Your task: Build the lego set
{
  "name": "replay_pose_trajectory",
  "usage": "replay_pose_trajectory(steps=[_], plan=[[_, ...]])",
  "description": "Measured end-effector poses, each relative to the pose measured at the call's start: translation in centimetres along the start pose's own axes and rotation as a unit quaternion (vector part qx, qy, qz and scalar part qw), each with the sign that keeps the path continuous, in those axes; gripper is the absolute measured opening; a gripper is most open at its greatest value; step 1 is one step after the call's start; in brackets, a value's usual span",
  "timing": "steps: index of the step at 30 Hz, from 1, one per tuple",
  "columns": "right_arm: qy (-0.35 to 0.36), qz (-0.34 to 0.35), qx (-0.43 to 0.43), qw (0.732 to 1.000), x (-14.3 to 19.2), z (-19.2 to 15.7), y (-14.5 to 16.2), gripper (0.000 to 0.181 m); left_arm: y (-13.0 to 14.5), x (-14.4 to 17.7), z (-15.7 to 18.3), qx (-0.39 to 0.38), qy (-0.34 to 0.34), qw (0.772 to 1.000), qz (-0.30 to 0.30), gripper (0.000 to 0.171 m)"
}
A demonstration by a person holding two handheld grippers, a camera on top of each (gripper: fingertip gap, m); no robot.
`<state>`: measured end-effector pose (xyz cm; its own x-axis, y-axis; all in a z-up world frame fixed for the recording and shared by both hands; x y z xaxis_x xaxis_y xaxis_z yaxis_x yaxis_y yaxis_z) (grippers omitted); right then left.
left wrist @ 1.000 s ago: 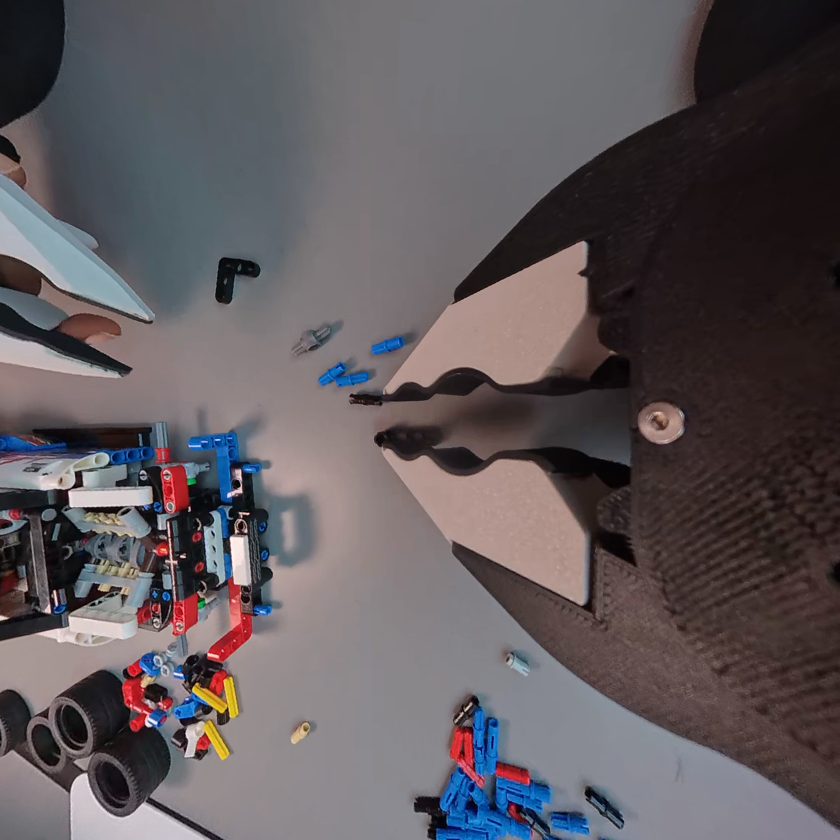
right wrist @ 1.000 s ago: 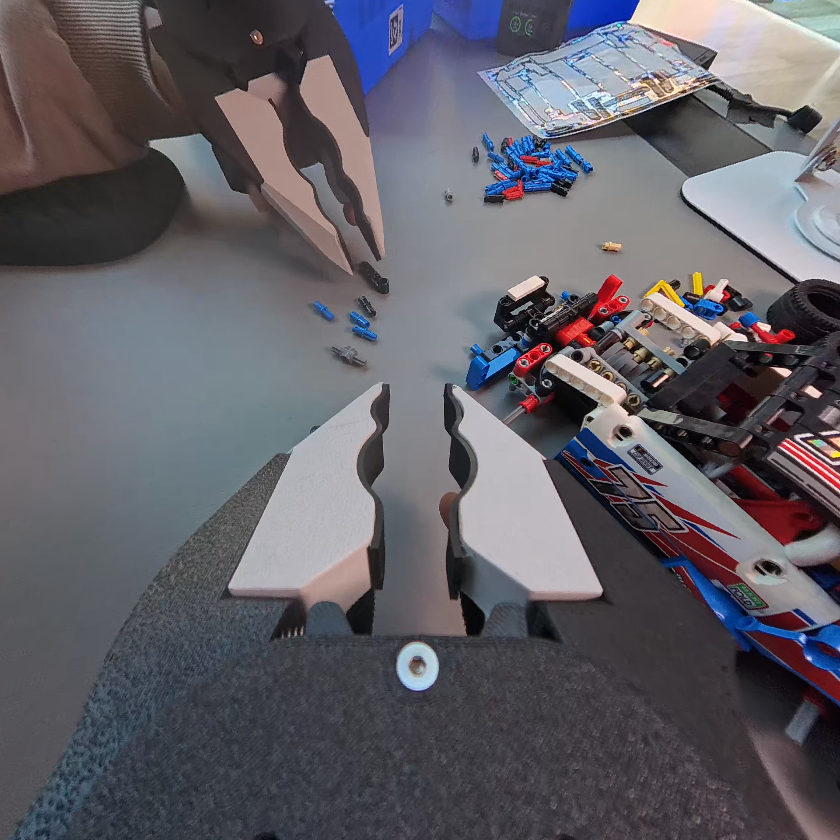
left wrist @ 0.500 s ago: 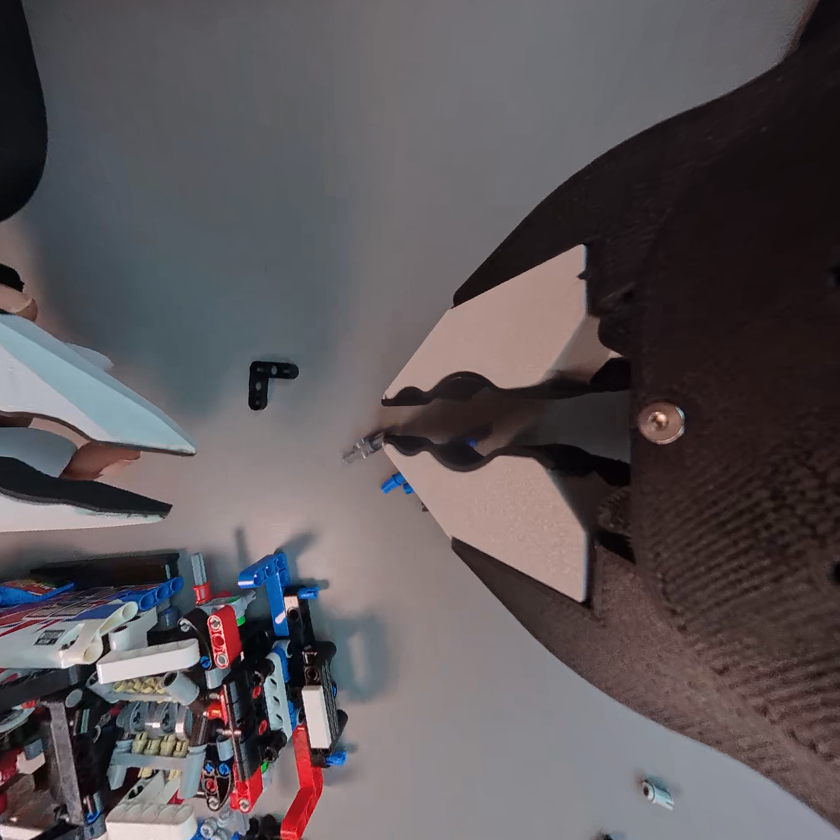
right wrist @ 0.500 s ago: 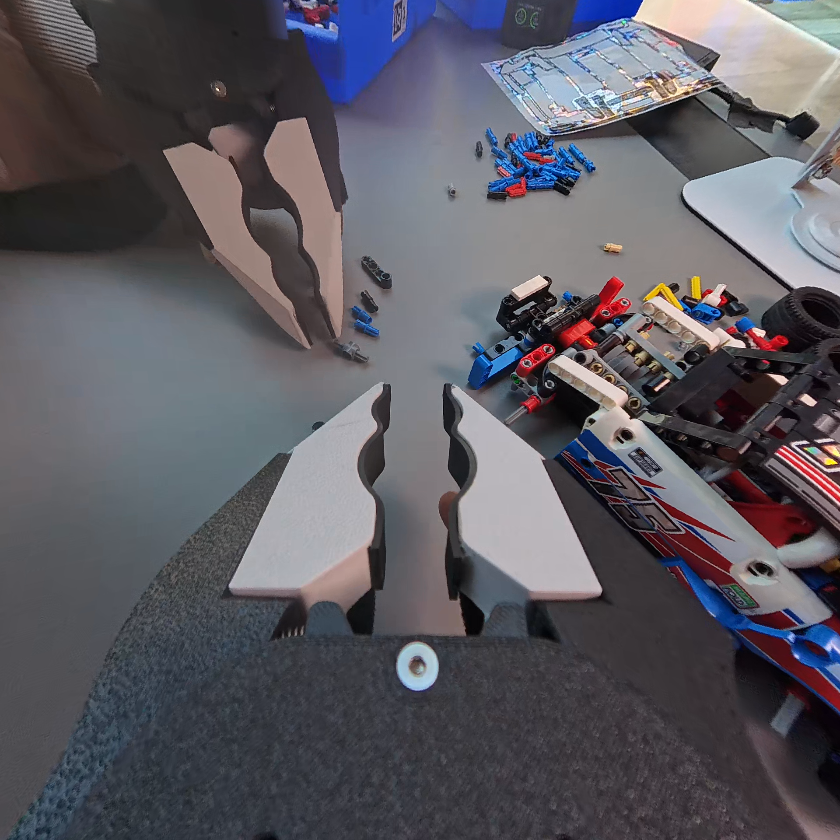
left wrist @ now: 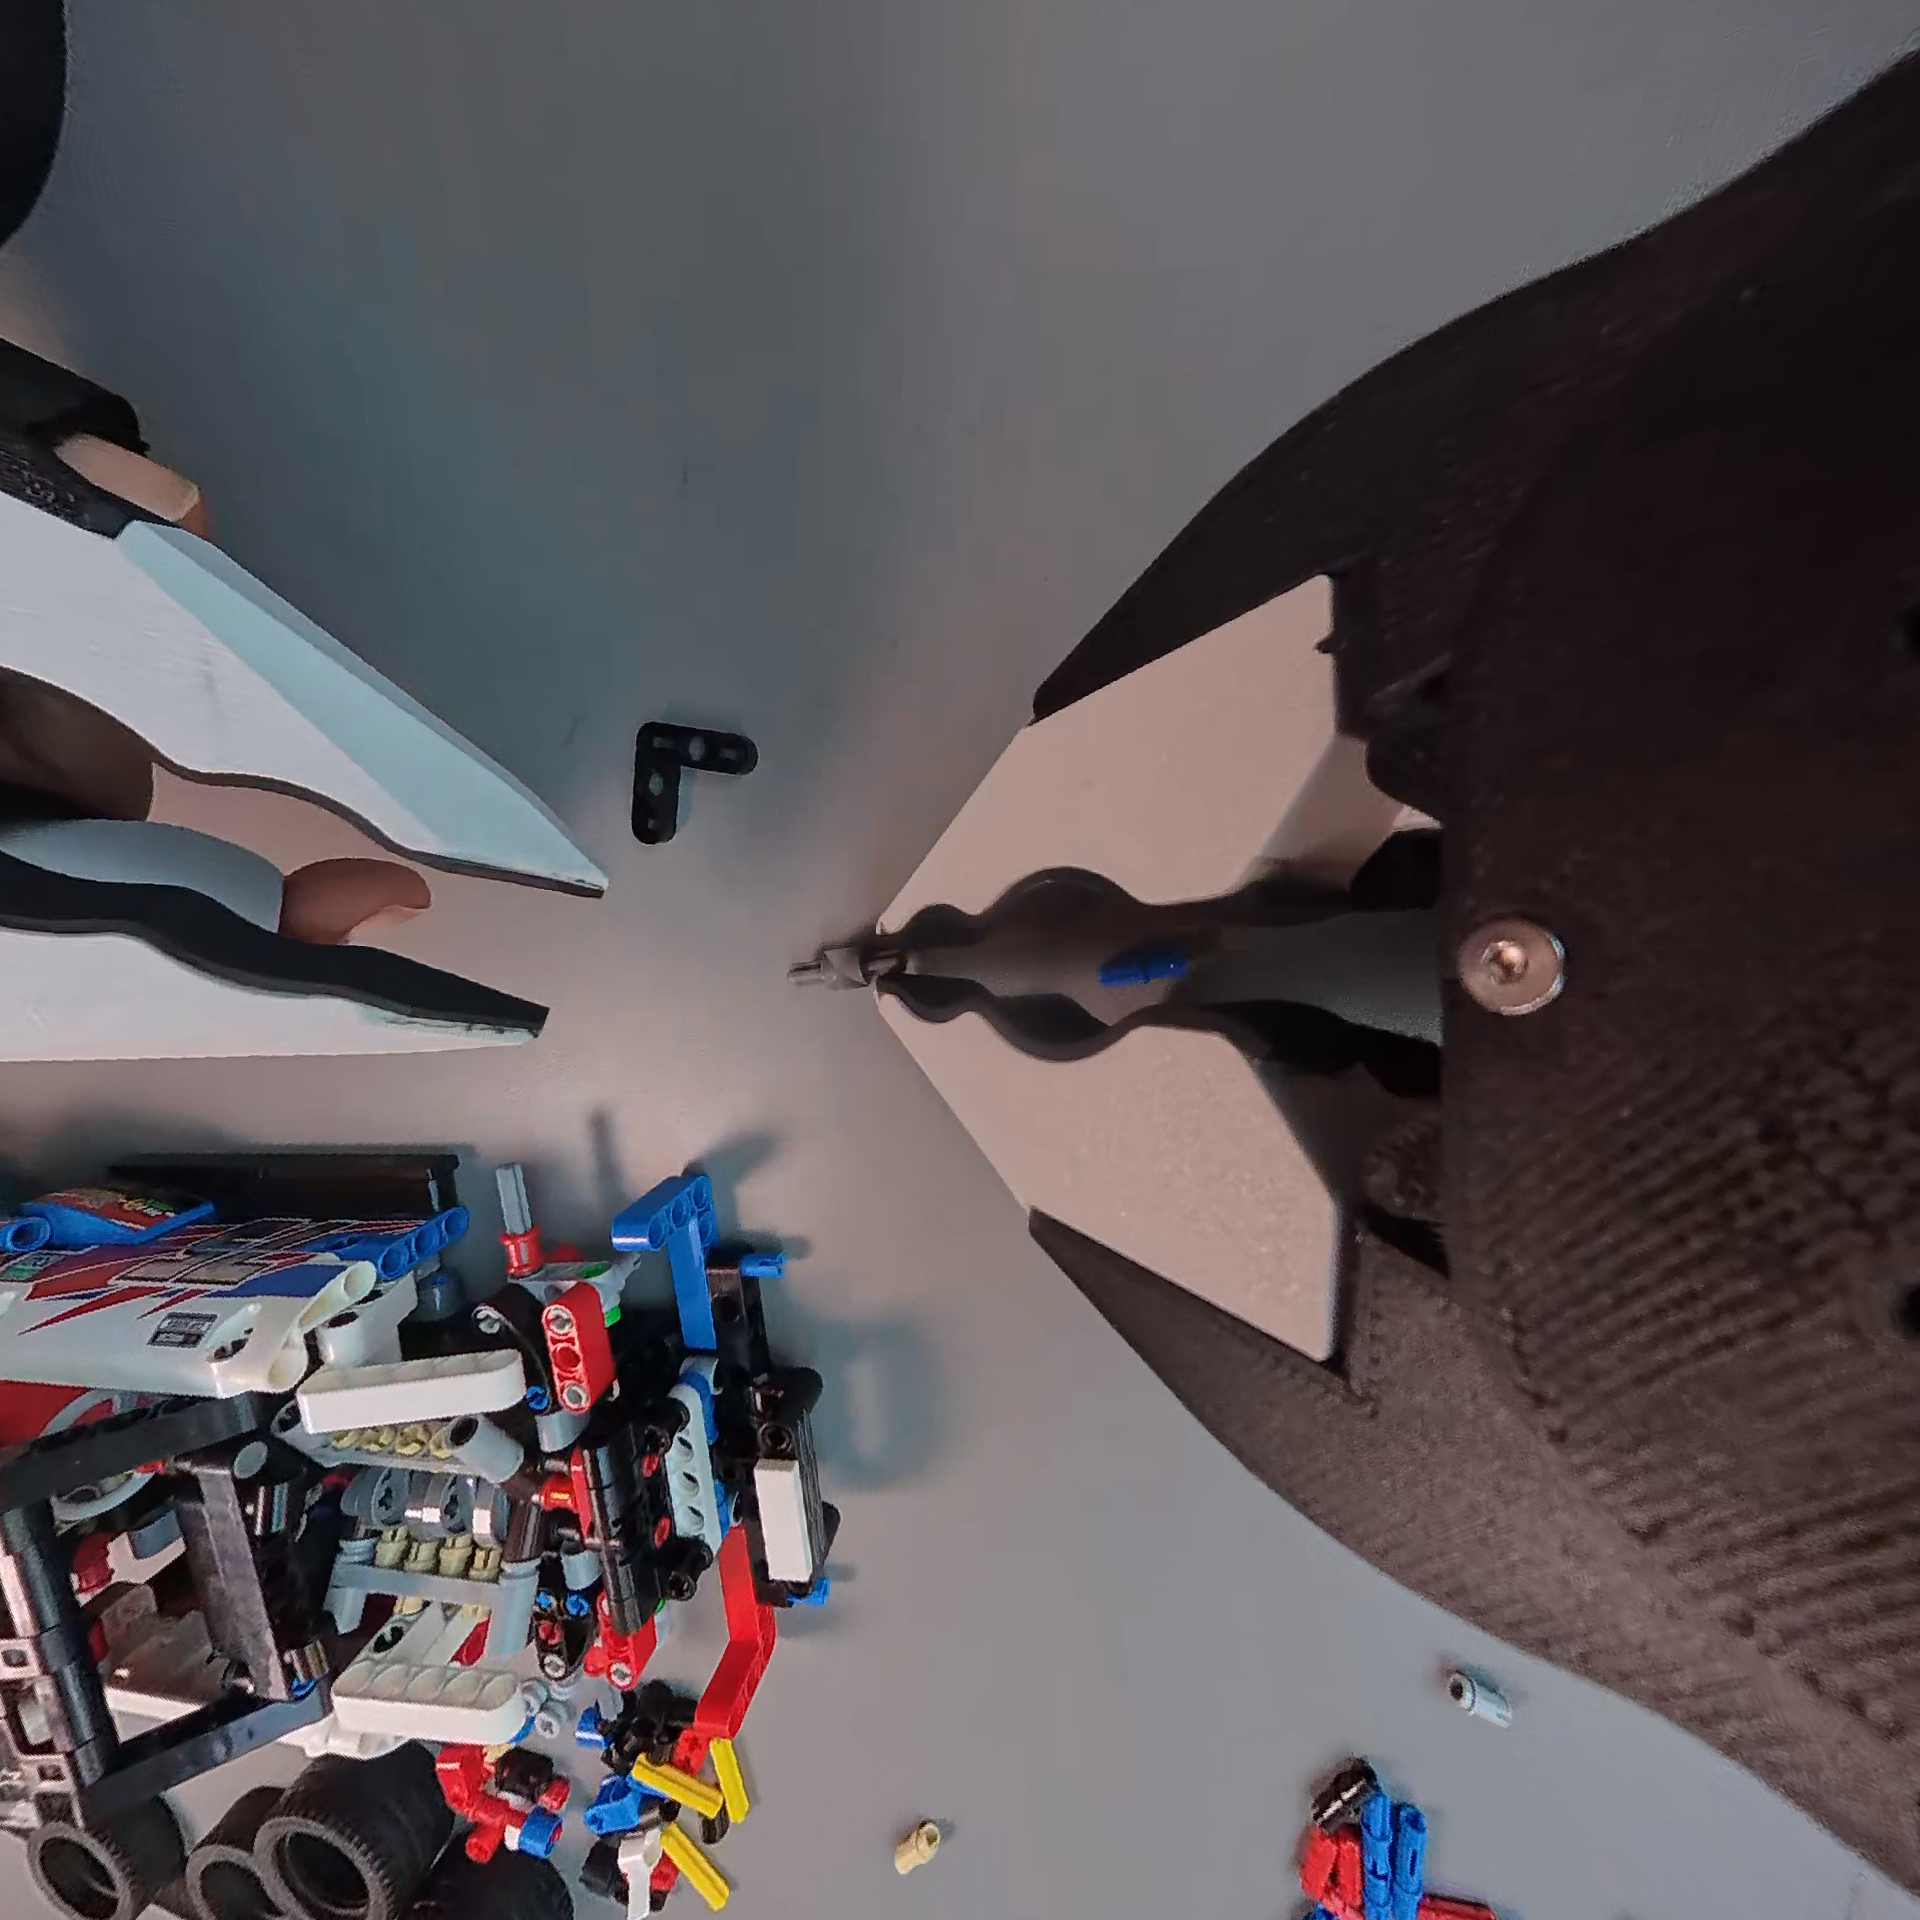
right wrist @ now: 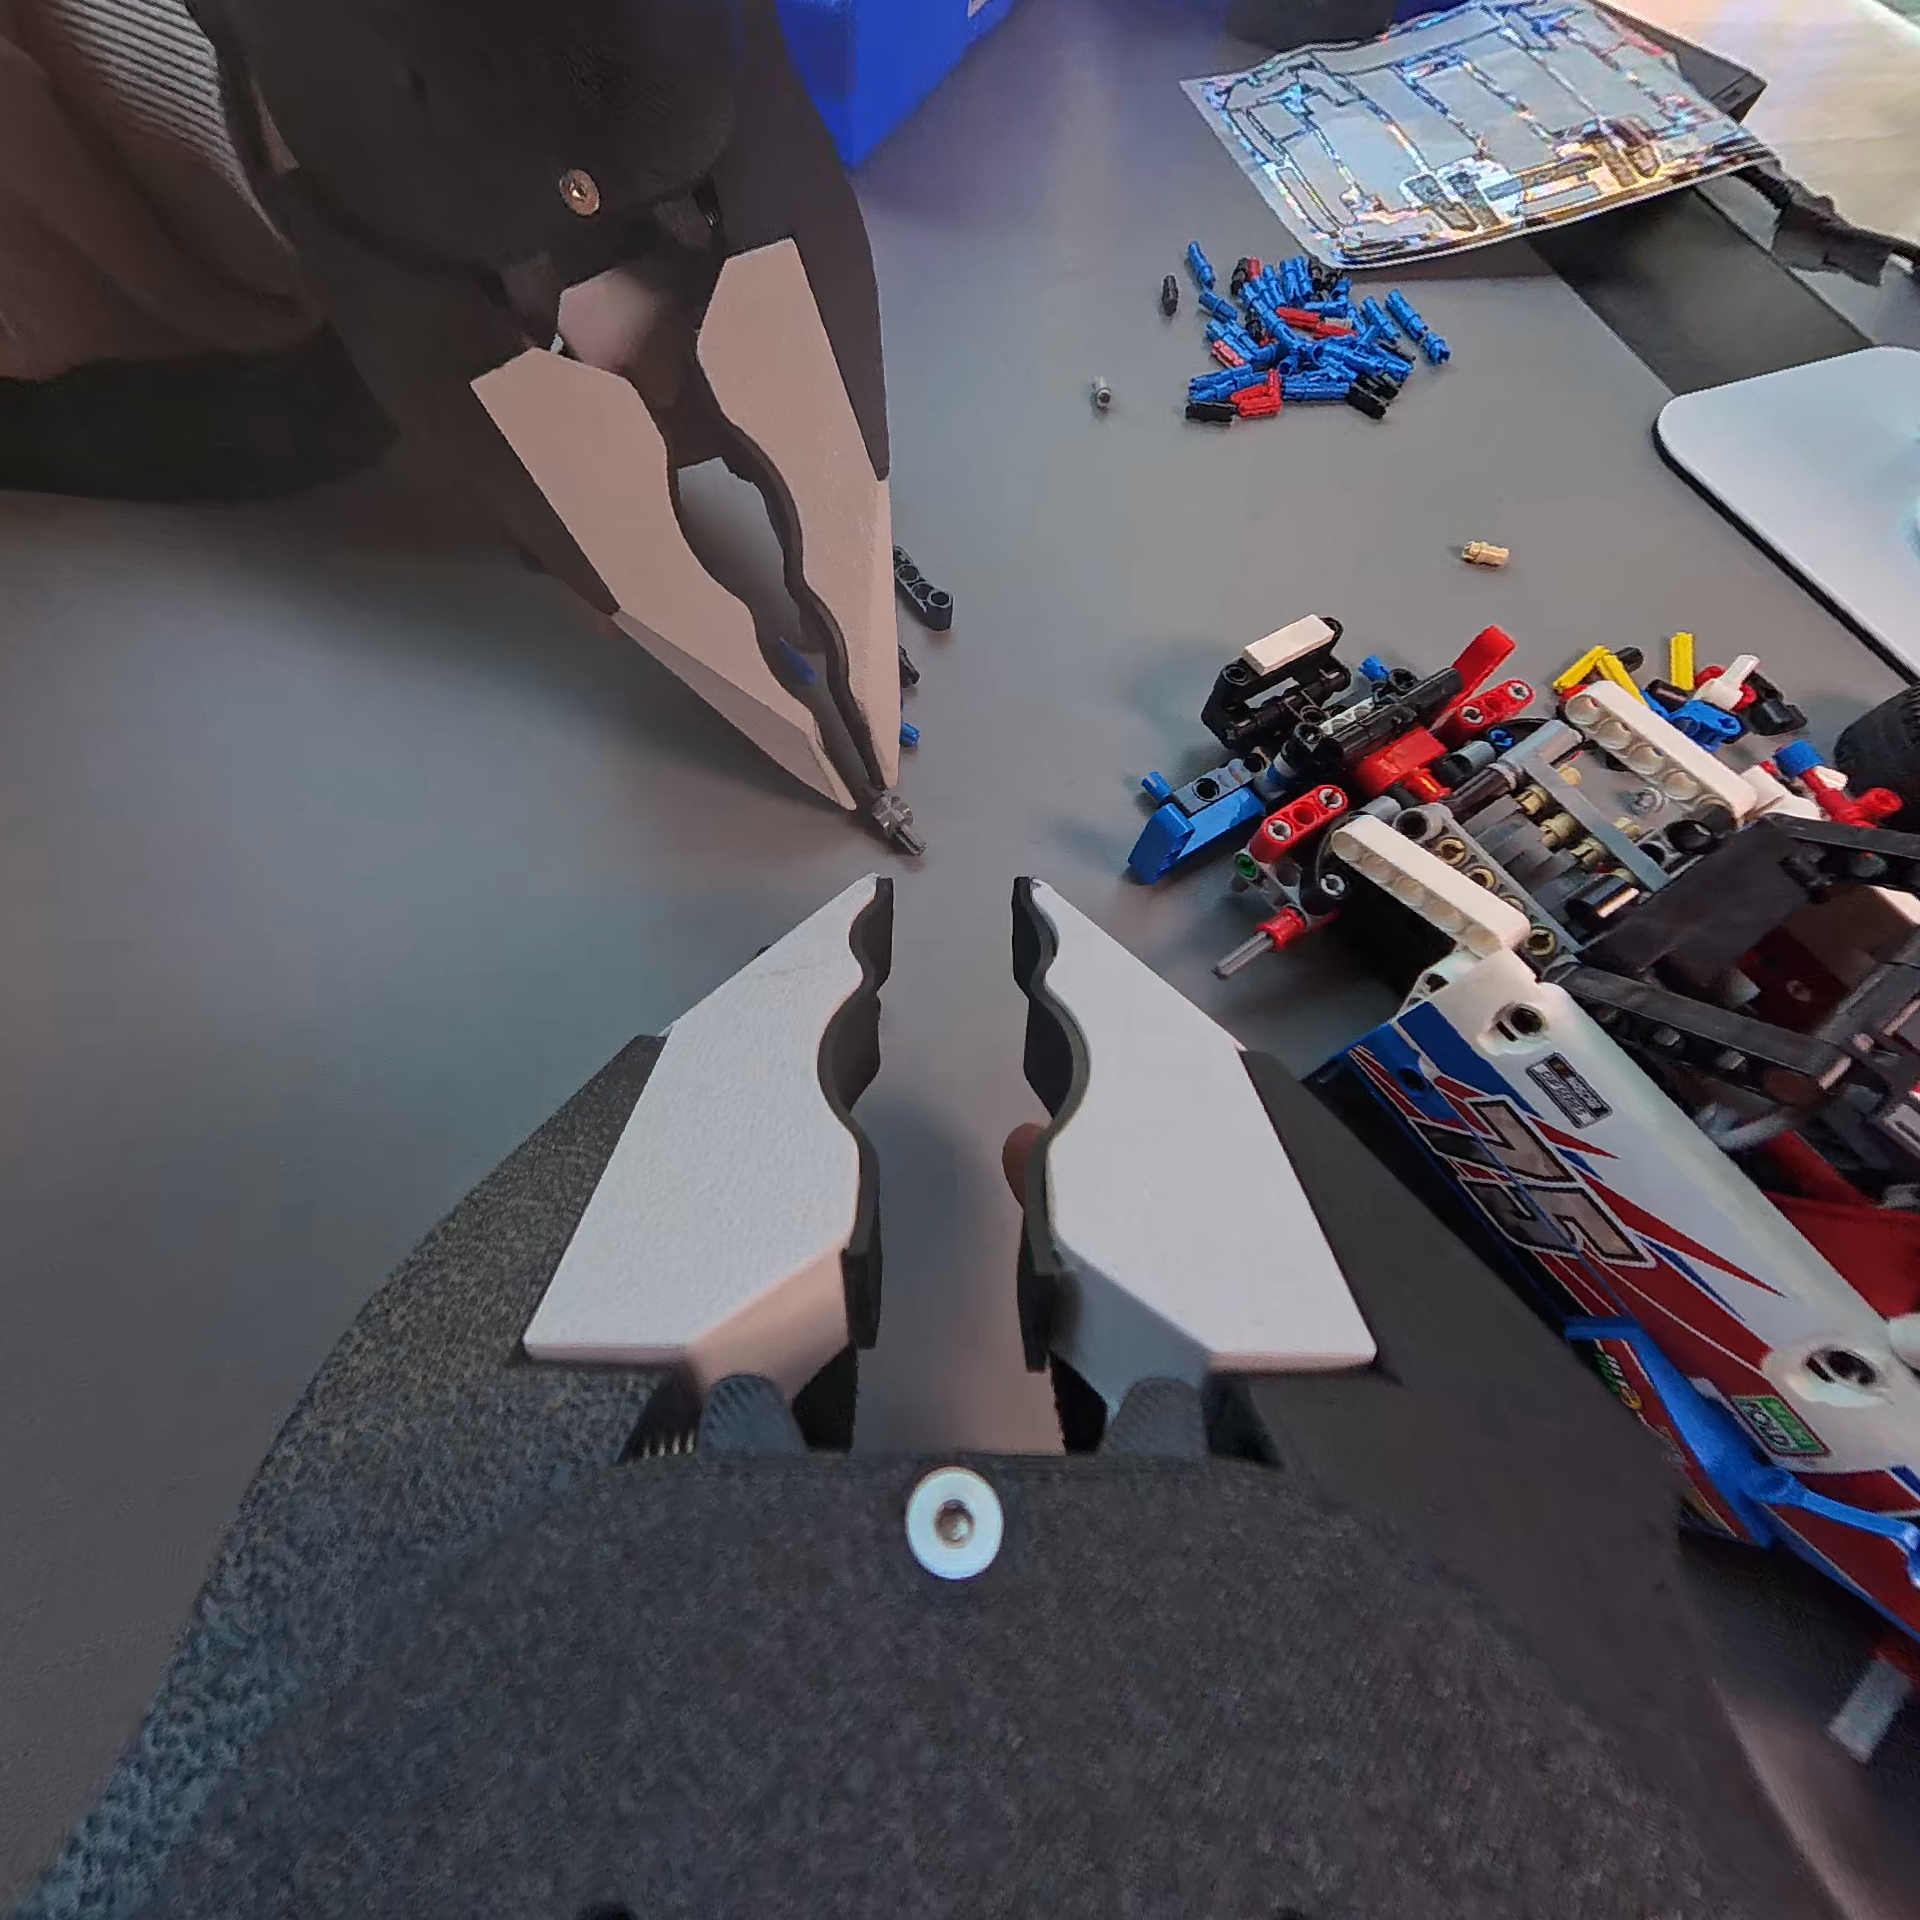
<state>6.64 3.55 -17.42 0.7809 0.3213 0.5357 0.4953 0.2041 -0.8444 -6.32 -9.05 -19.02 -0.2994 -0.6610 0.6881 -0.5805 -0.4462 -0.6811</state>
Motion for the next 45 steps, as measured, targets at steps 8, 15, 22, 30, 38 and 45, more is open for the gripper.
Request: replay_pose_trajectory(steps=[8, 15, 22, 30, 38, 45], plan=[[-0.116, 0.093, -0.067, 0.987, 1.2, -0.3, -1.0, 0.023, -1.9, 2.8, 0.0, 0.012, 0.036, 0.976, 0.215, 0.003], [-0.152, 0.135, -0.082, 0.976, 1.8, -0.8, -1.7, 0.015, -2.2, 3.2, 0.1, 0.020, 0.045, 0.968, 0.248, 0.003], [-0.152, 0.129, -0.086, 0.976, 1.5, -0.9, -1.6, 0.009, -2.3, 2.8, 0.5, 0.014, 0.054, 0.969, 0.241, 0.002], [-0.143, 0.096, -0.058, 0.983, 1.2, -1.2, -1.4, 0.006, -2.1, 2.2, 0.8, 0.015, 0.067, 0.974, 0.214, 0.003], [-0.115, 0.049, 0.010, 0.992, 1.4, -1.9, -1.4, 0.006, -1.7, 1.3, 1.3, 0.010, 0.081, 0.981, 0.173, 0.007], [-0.082, 0.029, 0.008, 0.996, 2.2, -0.4, -0.9, 0.006, -1.5, 0.4, 1.7, 0.009, 0.090, 0.987, 0.136, 0.014]])
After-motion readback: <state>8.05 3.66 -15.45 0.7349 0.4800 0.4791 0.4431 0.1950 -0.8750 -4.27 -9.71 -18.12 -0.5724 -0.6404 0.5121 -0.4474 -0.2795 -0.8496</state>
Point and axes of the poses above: each gripper's, where its closed fingertips meet, x back along the fingers, y out of its underside, z = x × y across the jaws, the point moved 10 cm from there along x, back along the fingers, and after that the axes turned 6 degrees about -x, right-handed, at the moved point
